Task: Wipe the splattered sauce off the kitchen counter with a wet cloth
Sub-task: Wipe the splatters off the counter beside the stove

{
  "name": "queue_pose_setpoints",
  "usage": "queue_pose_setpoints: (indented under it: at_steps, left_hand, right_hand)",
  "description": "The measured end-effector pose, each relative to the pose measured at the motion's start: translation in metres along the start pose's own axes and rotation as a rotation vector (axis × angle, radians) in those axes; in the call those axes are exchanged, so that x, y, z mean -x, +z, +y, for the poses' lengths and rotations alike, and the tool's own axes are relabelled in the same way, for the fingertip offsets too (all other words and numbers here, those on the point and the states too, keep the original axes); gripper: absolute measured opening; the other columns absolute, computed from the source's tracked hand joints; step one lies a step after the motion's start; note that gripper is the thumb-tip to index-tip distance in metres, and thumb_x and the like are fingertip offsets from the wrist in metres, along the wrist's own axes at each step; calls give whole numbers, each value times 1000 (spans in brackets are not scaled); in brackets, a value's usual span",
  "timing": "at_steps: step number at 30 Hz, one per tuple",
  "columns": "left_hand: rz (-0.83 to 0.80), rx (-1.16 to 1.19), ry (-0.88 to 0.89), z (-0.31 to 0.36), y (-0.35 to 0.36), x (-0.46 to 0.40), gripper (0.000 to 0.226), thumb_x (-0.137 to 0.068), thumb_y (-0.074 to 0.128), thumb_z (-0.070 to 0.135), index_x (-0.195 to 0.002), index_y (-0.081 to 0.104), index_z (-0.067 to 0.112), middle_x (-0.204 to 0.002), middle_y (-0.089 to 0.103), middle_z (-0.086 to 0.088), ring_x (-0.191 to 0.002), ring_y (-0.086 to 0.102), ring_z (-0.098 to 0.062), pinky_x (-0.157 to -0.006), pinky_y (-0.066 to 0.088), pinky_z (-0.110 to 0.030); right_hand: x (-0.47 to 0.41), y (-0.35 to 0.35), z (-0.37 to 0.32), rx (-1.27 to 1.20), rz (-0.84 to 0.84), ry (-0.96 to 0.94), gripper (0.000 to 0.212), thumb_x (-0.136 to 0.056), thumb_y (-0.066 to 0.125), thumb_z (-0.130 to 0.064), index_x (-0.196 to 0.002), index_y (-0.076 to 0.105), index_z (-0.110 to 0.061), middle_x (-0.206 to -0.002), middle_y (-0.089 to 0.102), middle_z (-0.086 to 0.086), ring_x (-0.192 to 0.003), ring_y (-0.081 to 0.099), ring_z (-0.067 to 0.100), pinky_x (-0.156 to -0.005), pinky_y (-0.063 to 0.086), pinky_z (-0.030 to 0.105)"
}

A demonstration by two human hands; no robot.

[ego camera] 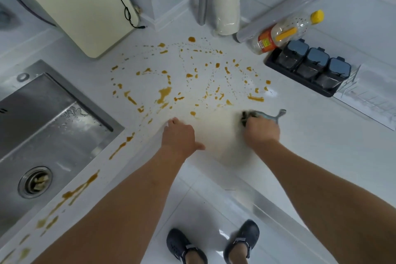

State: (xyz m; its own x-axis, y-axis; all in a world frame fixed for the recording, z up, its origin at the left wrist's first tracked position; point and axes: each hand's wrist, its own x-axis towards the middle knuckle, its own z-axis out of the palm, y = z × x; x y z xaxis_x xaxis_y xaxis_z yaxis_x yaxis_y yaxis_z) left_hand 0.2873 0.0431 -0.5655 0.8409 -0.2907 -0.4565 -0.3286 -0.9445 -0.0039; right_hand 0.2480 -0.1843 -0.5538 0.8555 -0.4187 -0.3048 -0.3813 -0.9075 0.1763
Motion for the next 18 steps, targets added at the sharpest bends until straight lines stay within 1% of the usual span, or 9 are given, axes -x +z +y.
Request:
queue_pose_setpoints:
  at_steps: [2,3,5,7,10,11,13,16,18]
  left_hand:
    - [-8,7,5,1,1,1,94,-81,54,86,-121,66,2,-147,50,-30,-142,39,-44,-116,39,-51]
    - [-11,8,1,-2,1,1,92,-82,55,85,-121,66,3,-149,47,-30,-144,37,-45,-116,39,-51]
    - [-7,14,-11,-1,0,2,89,-82,58,83,-121,65,4,-150,45,-30,-145,35,-44,-115,40,-49]
    - [-7,8,-21,-1,-1,1,89,-82,59,82,-126,64,5,-149,46,-29,-143,37,-43,-114,40,-48]
    - [13,8,-23,-1,-3,2,76,-90,58,71,-130,63,8,-145,50,-28,-137,43,-41,-110,45,-46]
    - [15,-6,-18,-1,-4,3,75,-89,58,72,-130,63,9,-143,52,-26,-135,44,-40,-109,46,-45]
    - [8,-46,-15,2,-6,5,88,-83,56,83,-127,64,8,-136,56,-21,-132,46,-37,-106,44,-43]
    - [13,-99,-18,2,-5,6,102,-82,46,89,-131,61,1,-138,56,-22,-133,46,-37,-109,44,-44]
    - [-8,-71,-29,2,-6,6,106,-82,48,89,-136,57,-2,-145,51,-26,-138,44,-39,-111,43,-45]
  right_hand:
    - [-10,3,23,-31,-12,113,31,-95,43,-8,-110,70,-9,-104,70,9,-97,67,30,-82,53,37]
    - [-13,6,16,-72,2,131,33,-96,41,-10,-113,70,-10,-107,69,9,-99,66,30,-84,53,37]
    - [-12,16,-12,-180,19,104,40,-101,38,-17,-132,62,-17,-126,63,11,-117,59,32,-93,51,42]
    - [4,23,-57,-259,-1,-64,47,-101,41,-27,-148,47,-31,-142,51,11,-131,47,37,-100,46,44]
    - [37,32,-101,-201,-16,-343,54,-96,53,-40,-149,42,-41,-159,35,7,-147,26,42,-113,31,50]
    - [42,36,-100,-217,-36,-400,52,-96,53,-40,-148,43,-42,-164,29,4,-150,20,42,-118,25,52]
    - [42,48,-64,-264,-42,-433,47,-100,47,-44,-146,44,-48,-166,25,-1,-153,14,39,-122,17,53]
    - [29,64,17,-327,-38,-235,48,-99,39,-59,-147,37,-56,-167,23,0,-152,12,43,-123,12,52]
    - [19,66,73,-327,-97,-9,60,-94,40,-70,-151,24,-59,-170,10,1,-153,4,43,-123,5,52]
